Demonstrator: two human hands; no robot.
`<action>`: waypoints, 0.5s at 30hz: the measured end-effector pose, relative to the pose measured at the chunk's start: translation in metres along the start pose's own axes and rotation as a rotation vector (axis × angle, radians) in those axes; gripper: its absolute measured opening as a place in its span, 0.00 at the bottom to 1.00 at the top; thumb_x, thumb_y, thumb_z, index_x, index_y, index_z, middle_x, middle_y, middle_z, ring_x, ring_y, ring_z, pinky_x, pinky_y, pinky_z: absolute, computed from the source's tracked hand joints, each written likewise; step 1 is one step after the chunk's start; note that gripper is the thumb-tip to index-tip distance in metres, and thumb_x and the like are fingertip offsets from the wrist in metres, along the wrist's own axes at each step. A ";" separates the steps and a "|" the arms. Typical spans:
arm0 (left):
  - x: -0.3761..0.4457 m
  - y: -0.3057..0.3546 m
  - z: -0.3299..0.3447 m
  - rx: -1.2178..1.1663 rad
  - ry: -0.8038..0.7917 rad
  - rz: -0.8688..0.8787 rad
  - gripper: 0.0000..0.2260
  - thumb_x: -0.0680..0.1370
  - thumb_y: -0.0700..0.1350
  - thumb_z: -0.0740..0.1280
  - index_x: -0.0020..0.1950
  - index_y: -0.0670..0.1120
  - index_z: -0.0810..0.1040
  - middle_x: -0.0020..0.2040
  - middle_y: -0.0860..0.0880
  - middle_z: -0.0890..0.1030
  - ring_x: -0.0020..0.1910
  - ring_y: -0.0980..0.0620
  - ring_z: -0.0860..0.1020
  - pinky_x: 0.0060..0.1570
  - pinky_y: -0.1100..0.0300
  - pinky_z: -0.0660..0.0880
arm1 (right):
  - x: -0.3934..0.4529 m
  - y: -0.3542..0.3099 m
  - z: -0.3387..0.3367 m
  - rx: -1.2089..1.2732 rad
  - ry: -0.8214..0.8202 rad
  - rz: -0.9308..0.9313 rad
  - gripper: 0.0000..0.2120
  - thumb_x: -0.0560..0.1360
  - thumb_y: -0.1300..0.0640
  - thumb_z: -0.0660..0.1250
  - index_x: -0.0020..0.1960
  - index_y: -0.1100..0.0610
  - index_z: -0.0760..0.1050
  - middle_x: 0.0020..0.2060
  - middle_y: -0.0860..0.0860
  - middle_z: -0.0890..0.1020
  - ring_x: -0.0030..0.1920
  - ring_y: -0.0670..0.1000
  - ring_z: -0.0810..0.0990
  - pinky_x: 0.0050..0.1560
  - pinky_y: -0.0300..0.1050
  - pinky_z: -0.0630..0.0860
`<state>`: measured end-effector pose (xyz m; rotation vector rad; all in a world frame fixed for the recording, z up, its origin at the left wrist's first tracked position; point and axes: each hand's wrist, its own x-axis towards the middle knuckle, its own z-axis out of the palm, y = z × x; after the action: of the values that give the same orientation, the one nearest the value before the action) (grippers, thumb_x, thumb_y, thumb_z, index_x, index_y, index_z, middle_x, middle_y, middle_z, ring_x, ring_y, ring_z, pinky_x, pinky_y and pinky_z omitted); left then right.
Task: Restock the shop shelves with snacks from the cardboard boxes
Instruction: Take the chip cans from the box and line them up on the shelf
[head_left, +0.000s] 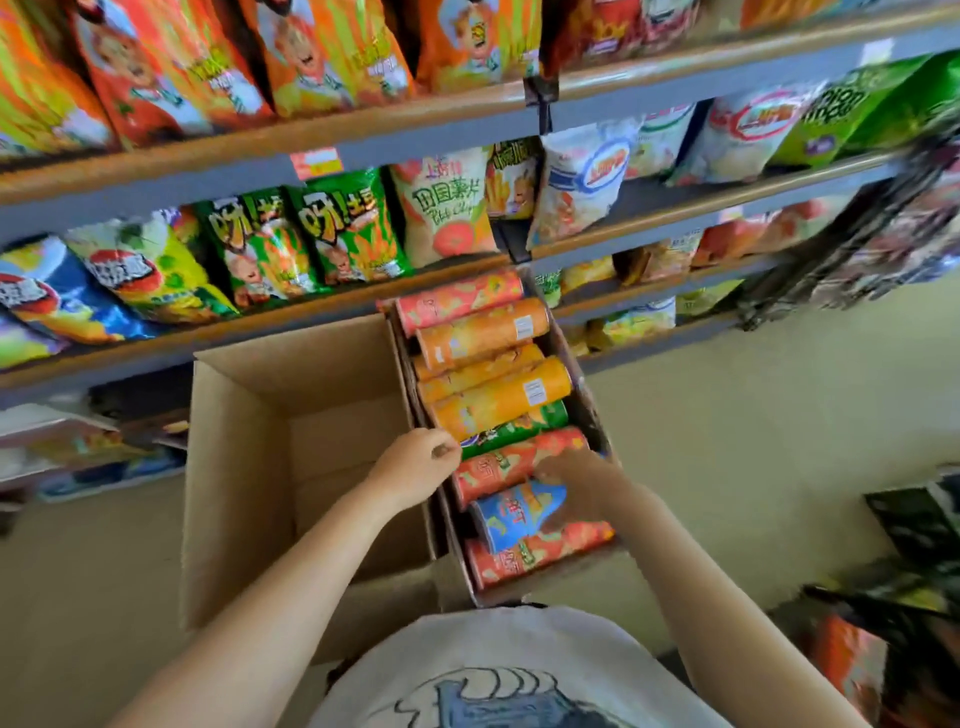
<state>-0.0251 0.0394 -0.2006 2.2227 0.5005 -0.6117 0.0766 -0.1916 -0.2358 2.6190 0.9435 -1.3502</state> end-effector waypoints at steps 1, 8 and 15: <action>0.000 0.000 0.007 -0.025 -0.004 -0.027 0.11 0.82 0.49 0.62 0.58 0.48 0.82 0.55 0.53 0.81 0.54 0.54 0.77 0.51 0.58 0.73 | -0.004 0.002 0.006 -0.088 0.006 -0.002 0.43 0.63 0.37 0.76 0.74 0.46 0.65 0.69 0.49 0.69 0.72 0.55 0.64 0.72 0.60 0.63; -0.003 -0.011 0.038 -0.291 0.041 -0.222 0.08 0.81 0.50 0.64 0.52 0.51 0.81 0.53 0.54 0.81 0.54 0.54 0.78 0.54 0.55 0.74 | -0.007 0.021 0.027 -0.159 0.237 -0.121 0.38 0.70 0.43 0.74 0.75 0.43 0.61 0.68 0.47 0.68 0.72 0.52 0.64 0.74 0.60 0.56; -0.008 -0.019 0.020 -0.434 0.172 -0.311 0.06 0.80 0.42 0.65 0.48 0.52 0.80 0.50 0.46 0.83 0.44 0.51 0.80 0.42 0.58 0.73 | -0.013 0.010 -0.014 0.614 0.333 -0.160 0.37 0.66 0.48 0.79 0.71 0.47 0.67 0.56 0.45 0.79 0.50 0.46 0.80 0.54 0.40 0.75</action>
<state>-0.0467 0.0344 -0.2190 1.8029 0.9813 -0.4184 0.0859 -0.2017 -0.2195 3.3779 0.8955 -1.4512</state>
